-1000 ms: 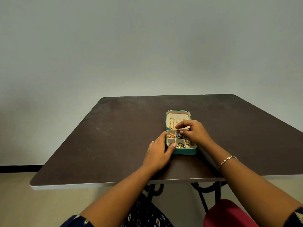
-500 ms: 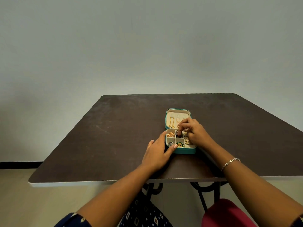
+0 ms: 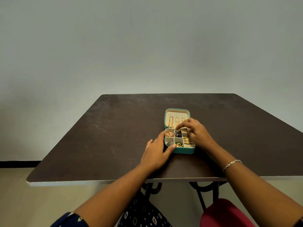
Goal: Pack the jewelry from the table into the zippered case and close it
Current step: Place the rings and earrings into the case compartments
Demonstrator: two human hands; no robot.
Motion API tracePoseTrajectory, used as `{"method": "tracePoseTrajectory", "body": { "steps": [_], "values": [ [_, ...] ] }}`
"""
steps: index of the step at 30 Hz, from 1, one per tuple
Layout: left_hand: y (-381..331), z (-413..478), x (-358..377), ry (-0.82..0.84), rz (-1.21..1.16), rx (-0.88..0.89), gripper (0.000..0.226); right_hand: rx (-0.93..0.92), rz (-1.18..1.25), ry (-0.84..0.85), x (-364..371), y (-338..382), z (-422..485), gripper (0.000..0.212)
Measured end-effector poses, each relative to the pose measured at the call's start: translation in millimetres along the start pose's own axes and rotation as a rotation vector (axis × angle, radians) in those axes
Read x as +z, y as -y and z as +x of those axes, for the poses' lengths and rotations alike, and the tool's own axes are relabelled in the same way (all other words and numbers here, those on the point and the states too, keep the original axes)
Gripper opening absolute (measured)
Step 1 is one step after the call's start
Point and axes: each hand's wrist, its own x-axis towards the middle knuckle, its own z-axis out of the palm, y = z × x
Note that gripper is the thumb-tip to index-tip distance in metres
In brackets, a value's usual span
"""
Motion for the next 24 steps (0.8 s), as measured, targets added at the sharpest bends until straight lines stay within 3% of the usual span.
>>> {"method": "tracePoseTrajectory", "body": {
  "steps": [3, 9, 12, 16, 21, 24],
  "values": [
    [1, 1, 0, 0.003, -0.005, 0.003, 0.056, -0.012, 0.018, 0.024, 0, -1, -1, 0.049],
    [1, 0, 0, 0.0, 0.001, 0.001, 0.057, 0.05, 0.214, -0.155, -10, -4, -12, 0.034],
    [3, 1, 3, 0.001, 0.038, 0.022, 0.06, 0.015, 0.079, -0.208, -20, -6, -28, 0.041],
    [5, 4, 6, 0.01, 0.134, 0.028, 0.067, -0.088, -0.106, -0.158, -20, -2, -56, 0.049],
    [3, 2, 7, 0.019, 0.181, 0.032, 0.066, -0.119, -0.298, -0.05, -11, -5, -69, 0.041],
    [3, 0, 7, 0.016, 0.173, 0.033, 0.066, -0.168, -0.4, -0.051, -5, -8, -70, 0.052]
  ]
}}
